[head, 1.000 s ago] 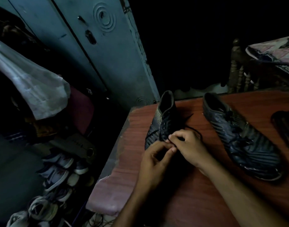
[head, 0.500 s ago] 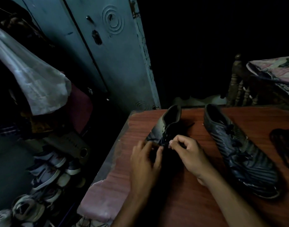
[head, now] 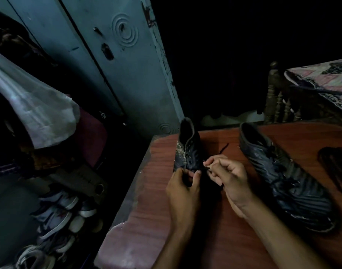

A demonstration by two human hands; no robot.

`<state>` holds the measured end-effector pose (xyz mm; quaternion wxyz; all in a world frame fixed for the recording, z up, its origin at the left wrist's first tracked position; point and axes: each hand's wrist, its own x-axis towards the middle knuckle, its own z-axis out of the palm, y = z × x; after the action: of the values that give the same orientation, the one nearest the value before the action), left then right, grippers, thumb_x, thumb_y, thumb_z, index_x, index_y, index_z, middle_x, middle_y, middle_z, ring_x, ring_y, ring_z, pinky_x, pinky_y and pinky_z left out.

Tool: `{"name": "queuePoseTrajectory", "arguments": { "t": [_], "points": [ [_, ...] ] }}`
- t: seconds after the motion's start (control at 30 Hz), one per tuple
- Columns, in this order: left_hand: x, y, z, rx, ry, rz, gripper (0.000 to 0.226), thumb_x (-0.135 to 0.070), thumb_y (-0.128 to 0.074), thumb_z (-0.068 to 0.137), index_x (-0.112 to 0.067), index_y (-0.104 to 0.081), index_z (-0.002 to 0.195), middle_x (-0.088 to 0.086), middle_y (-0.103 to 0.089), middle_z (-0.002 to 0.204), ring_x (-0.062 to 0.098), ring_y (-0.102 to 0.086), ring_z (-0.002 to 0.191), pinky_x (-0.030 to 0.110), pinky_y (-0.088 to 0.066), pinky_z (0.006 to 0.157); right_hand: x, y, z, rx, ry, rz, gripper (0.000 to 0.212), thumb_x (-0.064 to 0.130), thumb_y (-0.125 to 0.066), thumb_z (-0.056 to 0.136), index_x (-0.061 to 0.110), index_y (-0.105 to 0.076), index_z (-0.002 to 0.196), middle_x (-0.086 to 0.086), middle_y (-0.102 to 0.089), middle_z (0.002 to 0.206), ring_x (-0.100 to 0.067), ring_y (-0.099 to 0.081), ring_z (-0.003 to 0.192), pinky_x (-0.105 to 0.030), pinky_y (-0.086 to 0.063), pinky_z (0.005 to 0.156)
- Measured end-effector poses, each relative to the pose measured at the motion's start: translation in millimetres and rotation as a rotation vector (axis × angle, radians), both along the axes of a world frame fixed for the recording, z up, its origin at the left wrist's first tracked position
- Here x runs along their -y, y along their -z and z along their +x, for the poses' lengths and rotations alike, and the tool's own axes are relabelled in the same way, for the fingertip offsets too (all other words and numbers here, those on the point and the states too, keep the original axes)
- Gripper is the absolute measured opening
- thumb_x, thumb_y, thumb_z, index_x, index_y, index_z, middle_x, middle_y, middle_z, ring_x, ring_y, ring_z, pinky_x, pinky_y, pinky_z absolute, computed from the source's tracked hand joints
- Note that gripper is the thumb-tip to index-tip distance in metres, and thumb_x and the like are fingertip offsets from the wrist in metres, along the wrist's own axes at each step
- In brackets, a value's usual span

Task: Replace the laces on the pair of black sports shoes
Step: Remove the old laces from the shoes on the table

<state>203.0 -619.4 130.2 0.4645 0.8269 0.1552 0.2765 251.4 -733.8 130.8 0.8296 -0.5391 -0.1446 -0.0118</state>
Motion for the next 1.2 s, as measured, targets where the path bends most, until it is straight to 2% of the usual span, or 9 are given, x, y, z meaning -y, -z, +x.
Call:
{"name": "queuePoseTrajectory", "arguments": {
  "t": [0.13,0.27,0.4,0.5,0.6,0.7,0.87,1.0,1.2],
  "points": [
    [4.2,-5.6,12.2,-0.039,-0.006,0.015,0.032,-0.056,-0.058,0.082,-0.026,-0.065,0.075,-0.012,-0.069,0.07,0.006,-0.066,0.07,0.045,-0.056,0.077,-0.6,-4.1,-4.1,0.154,0.104,-0.113,0.034,0.038,-0.065,0.072,0.01,-0.055,0.056,0.006,-0.058,0.08,-0.003,-0.058,0.077,-0.016,-0.045,0.074],
    [13.3,-5.1,17.3,-0.038,0.095,-0.081,0.019,-0.037,-0.061,0.094,-0.026,-0.066,0.079,-0.011,-0.07,0.073,0.005,-0.065,0.071,0.045,-0.056,0.075,2.0,-3.1,-1.5,0.255,0.114,-0.187,0.026,0.035,-0.062,0.074,0.017,-0.055,0.057,0.008,-0.06,0.075,-0.007,-0.058,0.077,-0.026,-0.045,0.078],
    [11.6,3.7,22.8,-0.045,0.172,-0.116,0.017,-0.03,-0.052,0.09,-0.028,-0.068,0.084,-0.008,-0.072,0.08,0.021,-0.069,0.083,0.052,-0.055,0.08,0.2,-3.2,-0.3,0.294,0.042,-0.147,0.028,0.029,-0.064,0.076,0.01,-0.053,0.061,-0.001,-0.056,0.076,-0.012,-0.056,0.075,-0.026,-0.047,0.077],
    [6.2,-1.9,27.4,-0.062,0.199,-0.153,0.024,-0.019,-0.056,0.092,-0.016,-0.061,0.069,-0.002,-0.064,0.065,0.018,-0.055,0.063,0.037,-0.044,0.063,0.6,-3.4,1.1,0.296,0.05,-0.177,0.028,0.026,-0.064,0.078,0.006,-0.053,0.06,-0.006,-0.057,0.077,-0.018,-0.057,0.075,-0.038,-0.049,0.076],
    [12.5,-15.0,28.8,-0.056,0.235,-0.455,0.034,-0.02,-0.066,0.095,-0.004,-0.063,0.064,0.007,-0.057,0.064,0.017,-0.049,0.066,0.036,-0.038,0.064,7.2,-4.4,1.7,0.285,0.015,-0.173,0.026,0.026,-0.061,0.077,0.012,-0.05,0.058,-0.005,-0.053,0.07,-0.011,-0.052,0.069,-0.023,-0.044,0.075],
    [21.4,-21.0,26.7,0.022,0.234,-0.65,0.027,-0.014,-0.069,0.096,-0.002,-0.07,0.071,0.013,-0.062,0.067,0.021,-0.054,0.068,0.035,-0.044,0.065,11.3,-5.8,-1.4,0.214,-0.032,-0.137,0.028,0.033,-0.059,0.077,0.017,-0.05,0.054,-0.002,-0.049,0.061,-0.013,-0.045,0.062,-0.027,-0.036,0.063],
    [31.7,-15.1,7.9,0.161,0.308,-0.494,0.014,-0.008,-0.069,0.096,-0.008,-0.079,0.087,0.011,-0.078,0.084,0.017,-0.07,0.078,0.032,-0.055,0.072,12.6,-3.0,3.9,-0.057,0.034,-0.042,0.041,0.045,-0.066,0.082,0.013,-0.067,0.057,-0.013,-0.064,0.068,-0.022,-0.058,0.07,-0.029,-0.045,0.065],
    [15.1,-1.8,-4.6,0.202,0.368,-0.401,0.01,-0.01,-0.071,0.094,-0.01,-0.078,0.087,0.011,-0.077,0.086,0.017,-0.071,0.081,0.029,-0.054,0.074,8.6,4.8,5.7,-0.004,0.03,-0.291,0.076,0.078,-0.067,0.072,0.002,-0.066,0.068,-0.013,-0.06,0.064,-0.016,-0.054,0.066,-0.042,-0.046,0.064],
    [1.9,-0.6,-8.8,0.125,0.458,-0.307,0.012,-0.012,-0.072,0.094,-0.014,-0.076,0.083,0.007,-0.075,0.081,0.013,-0.068,0.078,0.03,-0.053,0.072,12.1,-1.5,5.2,-0.021,-0.001,-0.404,0.044,0.048,-0.068,0.086,0.012,-0.062,0.061,0.0,-0.058,0.059,-0.015,-0.053,0.061,-0.039,-0.046,0.064]
  ]
}}
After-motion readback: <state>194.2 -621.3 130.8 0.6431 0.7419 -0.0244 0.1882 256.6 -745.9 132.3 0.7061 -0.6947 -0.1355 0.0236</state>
